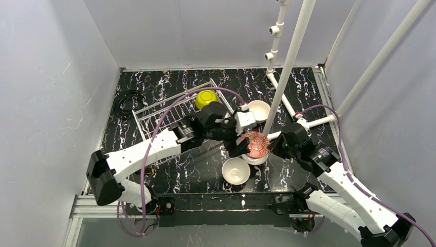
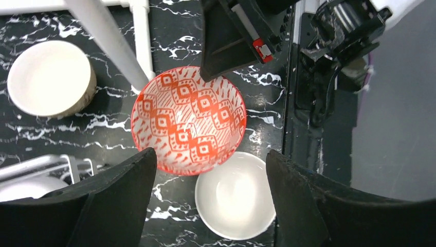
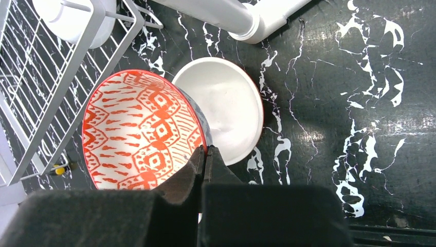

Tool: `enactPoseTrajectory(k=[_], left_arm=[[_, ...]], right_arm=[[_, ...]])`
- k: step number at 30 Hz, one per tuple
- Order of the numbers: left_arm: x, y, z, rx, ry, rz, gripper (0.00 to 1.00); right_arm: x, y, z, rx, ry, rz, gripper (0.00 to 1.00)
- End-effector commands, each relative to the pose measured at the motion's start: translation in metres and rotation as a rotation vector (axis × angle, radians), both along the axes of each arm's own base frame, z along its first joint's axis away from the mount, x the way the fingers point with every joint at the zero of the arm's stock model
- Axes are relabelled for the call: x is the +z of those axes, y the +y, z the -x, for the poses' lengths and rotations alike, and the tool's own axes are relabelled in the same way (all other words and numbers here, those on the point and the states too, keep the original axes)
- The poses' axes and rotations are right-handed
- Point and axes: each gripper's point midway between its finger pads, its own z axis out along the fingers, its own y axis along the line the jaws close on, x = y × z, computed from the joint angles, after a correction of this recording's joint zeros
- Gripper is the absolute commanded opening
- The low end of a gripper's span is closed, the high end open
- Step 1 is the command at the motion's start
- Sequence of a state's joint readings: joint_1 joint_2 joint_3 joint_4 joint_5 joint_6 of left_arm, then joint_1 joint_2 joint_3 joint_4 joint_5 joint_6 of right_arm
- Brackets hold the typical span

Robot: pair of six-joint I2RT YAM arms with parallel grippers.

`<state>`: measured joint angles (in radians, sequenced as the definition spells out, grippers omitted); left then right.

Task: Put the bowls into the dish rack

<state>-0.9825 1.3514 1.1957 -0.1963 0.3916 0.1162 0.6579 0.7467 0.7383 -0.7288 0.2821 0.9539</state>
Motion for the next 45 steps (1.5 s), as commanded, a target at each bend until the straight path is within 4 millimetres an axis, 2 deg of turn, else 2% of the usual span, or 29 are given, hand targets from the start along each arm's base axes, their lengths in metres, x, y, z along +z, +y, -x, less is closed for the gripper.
enactPoseTrajectory(k=[1, 7, 12, 14, 17, 21, 30, 36, 38, 39, 40, 42, 43, 45], left_arm=[[-0.014, -0.014, 0.010, -0.171, -0.142, -0.118, 0.75], [-0.051, -0.019, 0.024, -0.269, -0.198, -0.285, 0.74], [-0.061, -0.020, 0.023, -0.296, -0.250, -0.399, 0.72], [-0.066, -0.020, 0.024, -0.312, -0.260, -0.429, 0.66], [-0.074, -0.022, 0.026, -0.340, -0.285, -0.464, 0.50], [-0.082, -0.018, 0.025, -0.364, -0.316, -0.537, 0.38], [-0.089, -0.021, 0.028, -0.406, -0.350, -0.582, 0.22], [-0.087, -0.023, 0.028, -0.410, -0.354, -0.583, 0.01], [-0.086, -0.024, 0.028, -0.409, -0.354, -0.578, 0.00], [-0.085, -0.024, 0.028, -0.409, -0.353, -0.577, 0.00], [-0.084, -0.023, 0.028, -0.407, -0.353, -0.576, 0.00], [-0.081, -0.022, 0.028, -0.398, -0.351, -0.571, 0.00], [-0.081, -0.021, 0.029, -0.395, -0.348, -0.571, 0.00], [-0.081, -0.020, 0.031, -0.391, -0.337, -0.569, 0.00]], right_arm=[[0.037, 0.009, -0.004, 0.034, -0.070, -0.053, 0.01], [0.039, 0.007, 0.000, 0.049, -0.057, -0.039, 0.01], [0.038, 0.006, 0.002, 0.050, -0.046, -0.032, 0.01], [0.038, 0.006, 0.002, 0.050, -0.040, -0.031, 0.01], [0.040, 0.007, 0.003, 0.054, -0.038, -0.036, 0.01], [0.045, 0.007, 0.005, 0.053, -0.023, -0.038, 0.01], [0.046, 0.011, 0.008, 0.076, -0.001, -0.042, 0.01], [0.049, 0.012, 0.007, 0.082, -0.009, -0.047, 0.01], [0.050, 0.012, 0.007, 0.081, -0.013, -0.048, 0.01], [0.049, 0.012, 0.007, 0.080, -0.014, -0.048, 0.05], [0.050, 0.012, 0.006, 0.078, -0.020, -0.050, 0.21], [0.048, 0.010, 0.005, 0.067, -0.024, -0.045, 0.39], [0.047, 0.009, 0.005, 0.059, -0.025, -0.043, 0.45], [0.048, 0.006, 0.004, 0.043, -0.032, -0.042, 0.53]])
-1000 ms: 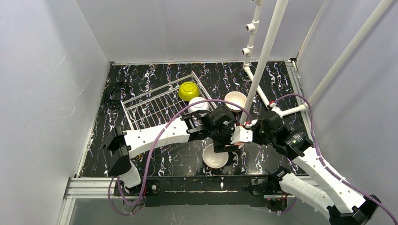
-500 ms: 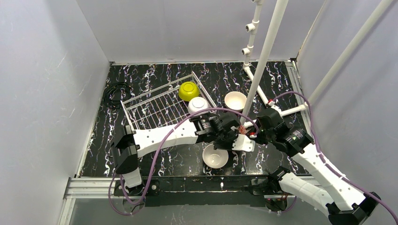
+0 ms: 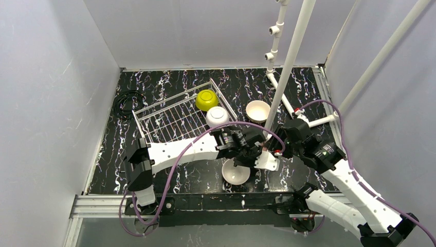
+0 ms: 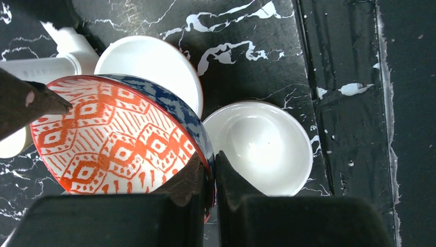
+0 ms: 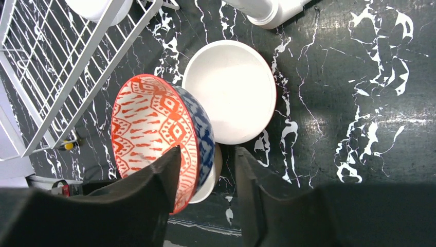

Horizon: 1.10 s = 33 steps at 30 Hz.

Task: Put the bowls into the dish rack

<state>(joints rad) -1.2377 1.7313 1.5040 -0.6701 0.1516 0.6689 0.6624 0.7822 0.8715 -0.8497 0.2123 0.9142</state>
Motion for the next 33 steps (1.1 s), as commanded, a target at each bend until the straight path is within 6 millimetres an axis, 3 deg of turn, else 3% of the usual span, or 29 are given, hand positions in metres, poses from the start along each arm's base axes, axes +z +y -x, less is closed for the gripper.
enactPoseTrajectory(k=[1, 5, 9, 15, 25, 33], left_arm=[[0.020, 0.003, -0.007, 0.051, -0.012, 0.032, 0.00], [0.026, 0.005, -0.005, 0.098, 0.043, 0.063, 0.00], [0.034, 0.014, -0.016, 0.201, 0.094, 0.089, 0.00], [0.062, 0.030, -0.026, 0.333, 0.234, 0.247, 0.00], [0.125, 0.067, -0.070, 0.593, 0.309, 0.589, 0.00], [0.142, 0.115, -0.131, 1.026, 0.284, 0.841, 0.00]], right_arm=[[0.024, 0.000, -0.009, -0.041, -0.076, -0.046, 0.56], [0.033, -0.005, -0.013, -0.074, -0.106, -0.049, 0.62], [0.051, -0.021, -0.018, -0.175, -0.196, -0.085, 0.68], [0.079, -0.029, -0.024, -0.227, -0.327, -0.162, 0.73], [0.071, -0.038, -0.019, -0.235, -0.329, -0.131, 0.76], [0.050, -0.035, -0.008, -0.170, -0.288, -0.112, 0.78]])
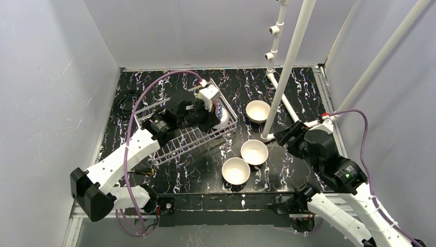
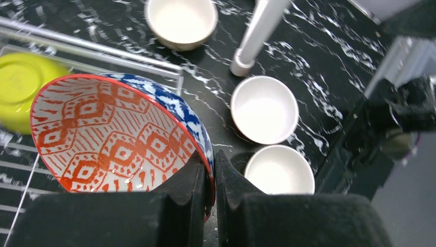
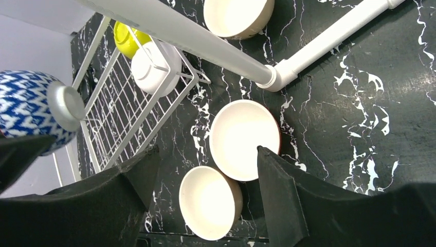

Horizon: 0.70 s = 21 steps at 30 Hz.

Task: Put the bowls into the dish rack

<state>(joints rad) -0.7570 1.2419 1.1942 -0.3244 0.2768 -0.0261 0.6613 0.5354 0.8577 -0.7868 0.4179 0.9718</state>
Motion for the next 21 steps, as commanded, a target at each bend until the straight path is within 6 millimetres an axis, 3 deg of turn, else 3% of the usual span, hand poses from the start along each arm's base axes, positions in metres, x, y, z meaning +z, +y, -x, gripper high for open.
enactPoseTrajectory(k=[1, 7, 14, 21], left_arm=[[0.033, 0.019, -0.031, 0.247, -0.024, 0.210, 0.00], [0.044, 0.044, -0.048, 0.399, 0.054, 0.313, 0.00], [0.023, 0.090, -0.094, 0.609, 0.243, 0.441, 0.00], [0.021, 0.085, -0.126, 0.533, 0.558, 0.638, 0.00]], right_arm=[[-0.012, 0.001, 0.006, 0.035, 0.020, 0.019, 0.78], [-0.027, 0.007, 0.013, 0.073, 0.054, 0.008, 0.78], [-0.044, 0.008, 0.013, 0.070, 0.107, 0.030, 0.78], [-0.050, 0.003, 0.006, 0.023, 0.138, 0.078, 0.78]])
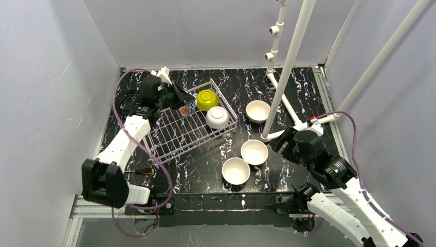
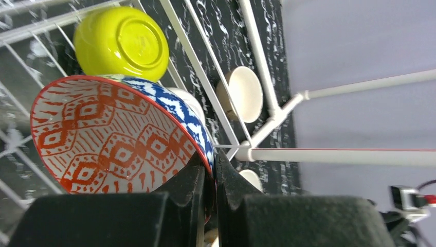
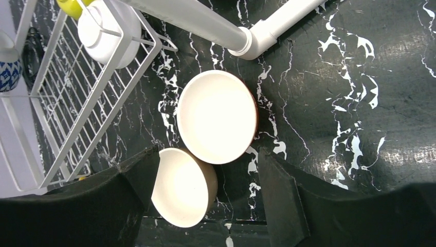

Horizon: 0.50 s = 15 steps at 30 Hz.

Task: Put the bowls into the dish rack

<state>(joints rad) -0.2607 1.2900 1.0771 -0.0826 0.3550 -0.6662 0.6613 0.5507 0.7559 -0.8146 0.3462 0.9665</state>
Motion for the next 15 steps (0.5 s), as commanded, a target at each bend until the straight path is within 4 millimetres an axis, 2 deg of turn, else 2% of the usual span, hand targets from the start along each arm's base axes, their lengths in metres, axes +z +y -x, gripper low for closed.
enactPoseTrajectory(k=[1, 5, 9, 15], left_arm=[[0.028, -0.025, -0.009, -0.135, 0.076, 0.282, 0.00], [0.016, -0.023, -0.024, -0.128, 0.142, 0.362, 0.00], [0.019, -0.028, -0.035, -0.151, 0.163, 0.403, 0.00], [-0.007, -0.024, -0.052, -0.139, 0.269, 0.461, 0.00]], right_arm=[[0.002, -0.004, -0.007, -0.041, -0.001, 0.020, 0.78], [0.006, -0.005, -0.012, -0.049, -0.025, 0.031, 0.78], [0.010, -0.010, -0.018, -0.072, -0.057, 0.055, 0.78], [0.011, -0.015, -0.020, -0.093, -0.052, 0.087, 0.78]])
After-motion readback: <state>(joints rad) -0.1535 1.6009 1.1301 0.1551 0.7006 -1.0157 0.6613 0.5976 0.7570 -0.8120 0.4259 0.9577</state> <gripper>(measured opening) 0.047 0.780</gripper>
